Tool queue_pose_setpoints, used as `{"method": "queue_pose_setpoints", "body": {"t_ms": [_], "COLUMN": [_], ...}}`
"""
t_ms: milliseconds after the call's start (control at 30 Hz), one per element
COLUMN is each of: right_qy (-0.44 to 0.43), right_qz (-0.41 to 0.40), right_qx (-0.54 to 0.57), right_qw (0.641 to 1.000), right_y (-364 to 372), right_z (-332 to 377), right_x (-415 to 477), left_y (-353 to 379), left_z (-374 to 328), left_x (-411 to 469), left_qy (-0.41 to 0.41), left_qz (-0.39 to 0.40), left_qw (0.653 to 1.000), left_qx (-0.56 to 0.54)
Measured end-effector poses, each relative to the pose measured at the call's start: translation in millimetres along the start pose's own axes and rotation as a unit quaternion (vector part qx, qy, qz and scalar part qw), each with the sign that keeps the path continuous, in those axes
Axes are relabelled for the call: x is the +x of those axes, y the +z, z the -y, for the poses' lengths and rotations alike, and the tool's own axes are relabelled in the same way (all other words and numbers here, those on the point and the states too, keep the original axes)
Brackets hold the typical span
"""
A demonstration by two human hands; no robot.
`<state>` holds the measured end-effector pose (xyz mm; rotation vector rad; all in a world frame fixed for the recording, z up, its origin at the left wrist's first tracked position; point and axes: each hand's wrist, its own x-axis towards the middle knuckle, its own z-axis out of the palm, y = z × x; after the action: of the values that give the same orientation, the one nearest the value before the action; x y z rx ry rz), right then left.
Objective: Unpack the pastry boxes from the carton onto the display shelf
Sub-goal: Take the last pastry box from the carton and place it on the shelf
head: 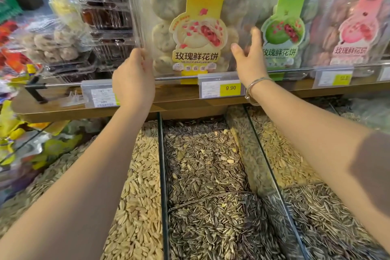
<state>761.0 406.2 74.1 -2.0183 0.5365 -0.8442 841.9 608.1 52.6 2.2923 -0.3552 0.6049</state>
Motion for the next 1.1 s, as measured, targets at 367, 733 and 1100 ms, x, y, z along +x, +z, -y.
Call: {"method": "queue_pose_setpoints", "body": {"t_ms": [367,733,1100], "right_qy": [0.007,0.05,0.168], "right_qz": [-0.003,0.007,-0.009], "right_qx": [-0.165,-0.117,-0.11], "right_qw": [0.986,0.992,0.98], "right_y": [-1,-14,-115], "right_z": [0,-11,-95], "right_x": [4,-42,-186], "left_y": [1,-4,42], "left_z": [13,3,-68], "left_x": [6,-54,-198], "left_qy": [0.035,-0.007,0.124], "left_qz": [0.06,0.126,0.258], "left_qw": [0.99,0.986,0.958], "left_qx": [0.126,0.106,-0.014]}}
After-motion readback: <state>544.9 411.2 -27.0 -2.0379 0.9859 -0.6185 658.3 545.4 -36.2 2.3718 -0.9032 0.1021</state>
